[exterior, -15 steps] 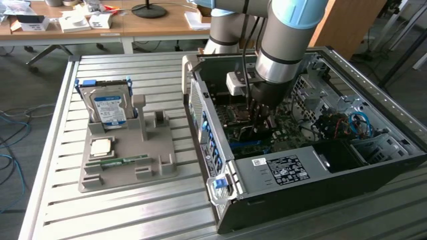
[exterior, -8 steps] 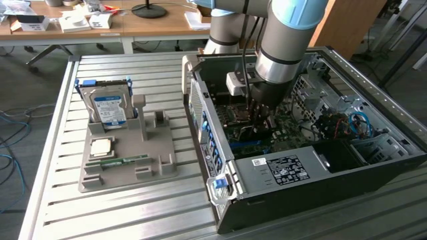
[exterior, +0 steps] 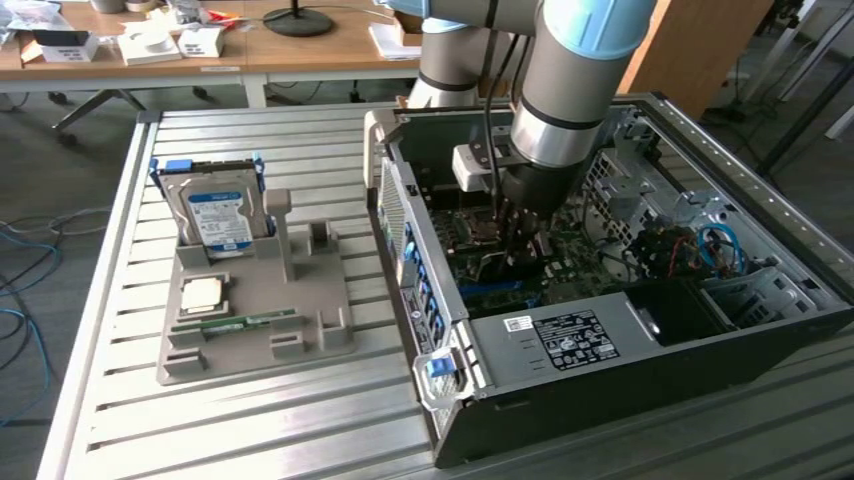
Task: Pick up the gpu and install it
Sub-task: 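Insert the gpu into the slot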
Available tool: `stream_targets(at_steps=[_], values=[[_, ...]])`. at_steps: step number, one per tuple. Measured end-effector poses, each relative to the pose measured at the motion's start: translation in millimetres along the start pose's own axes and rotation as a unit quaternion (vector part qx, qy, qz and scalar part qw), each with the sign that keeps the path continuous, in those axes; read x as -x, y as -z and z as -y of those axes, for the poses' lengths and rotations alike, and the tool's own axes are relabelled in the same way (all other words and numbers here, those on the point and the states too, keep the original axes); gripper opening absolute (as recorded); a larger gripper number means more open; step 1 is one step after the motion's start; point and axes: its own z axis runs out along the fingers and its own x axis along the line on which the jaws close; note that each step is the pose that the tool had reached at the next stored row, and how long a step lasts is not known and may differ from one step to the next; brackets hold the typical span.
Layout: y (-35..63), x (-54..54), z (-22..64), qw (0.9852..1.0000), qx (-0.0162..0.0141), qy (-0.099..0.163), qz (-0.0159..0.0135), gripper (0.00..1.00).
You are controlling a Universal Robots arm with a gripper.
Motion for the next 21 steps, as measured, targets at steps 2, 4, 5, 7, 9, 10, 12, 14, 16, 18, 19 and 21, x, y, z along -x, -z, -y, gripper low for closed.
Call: stream_targets(at_steps=[2,4,5,7,9,10,12,14,16,18,19,21], values=[[-0.4,0.0,0.0,1.0000,0.0000,0.000,0.0001,0.26],[-0.5,0.0,-0.1,1.0000,0.0000,0.000,0.0000,0.26],[-0.7,0.0,-0.1,1.0000,0.0000,0.000,0.0000,0.26],[-1.3,0.0,-0.1,1.0000,0.0000,0.000,0.0001,0.26],[-1.3,0.0,-0.1,1.0000,0.0000,0.000,0.0000,0.26],[-1.4,0.0,-0.1,1.0000,0.0000,0.000,0.0000,0.26],[-2.3,0.0,-0.1,1.0000,-0.0001,0.000,0.0002,0.26],[-2.2,0.0,-0.1,1.0000,0.0000,0.000,0.0001,0.26],[-2.2,0.0,-0.1,1.0000,0.0000,0.000,0.0000,0.26],[-3.1,0.0,-0.1,1.0000,-0.0001,0.000,0.0002,0.26],[-3.1,0.0,-0.1,1.0000,0.0000,0.000,0.0001,0.26],[-3.1,0.0,-0.1,1.0000,0.0000,0.000,0.0001,0.26]])
